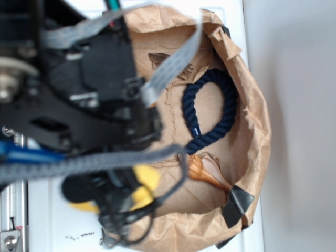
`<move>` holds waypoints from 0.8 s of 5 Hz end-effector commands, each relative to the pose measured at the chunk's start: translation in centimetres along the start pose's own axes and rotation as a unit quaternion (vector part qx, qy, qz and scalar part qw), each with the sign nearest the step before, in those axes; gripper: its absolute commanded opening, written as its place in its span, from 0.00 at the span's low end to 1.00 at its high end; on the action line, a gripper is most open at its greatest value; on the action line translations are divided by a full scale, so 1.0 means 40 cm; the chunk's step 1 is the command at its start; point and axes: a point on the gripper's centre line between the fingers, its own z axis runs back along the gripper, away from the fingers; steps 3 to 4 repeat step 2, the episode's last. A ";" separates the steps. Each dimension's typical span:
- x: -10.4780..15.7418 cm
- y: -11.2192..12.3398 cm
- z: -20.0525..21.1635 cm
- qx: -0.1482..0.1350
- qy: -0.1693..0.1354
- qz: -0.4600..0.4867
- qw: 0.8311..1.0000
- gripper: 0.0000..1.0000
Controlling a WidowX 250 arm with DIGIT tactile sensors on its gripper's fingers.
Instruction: Grab the yellow cloth.
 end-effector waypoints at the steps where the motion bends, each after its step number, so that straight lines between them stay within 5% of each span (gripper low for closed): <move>1: 0.063 0.007 0.017 0.010 -0.052 0.008 0.999 0.00; 4: 0.054 0.001 0.015 0.030 -0.048 0.006 0.998 0.00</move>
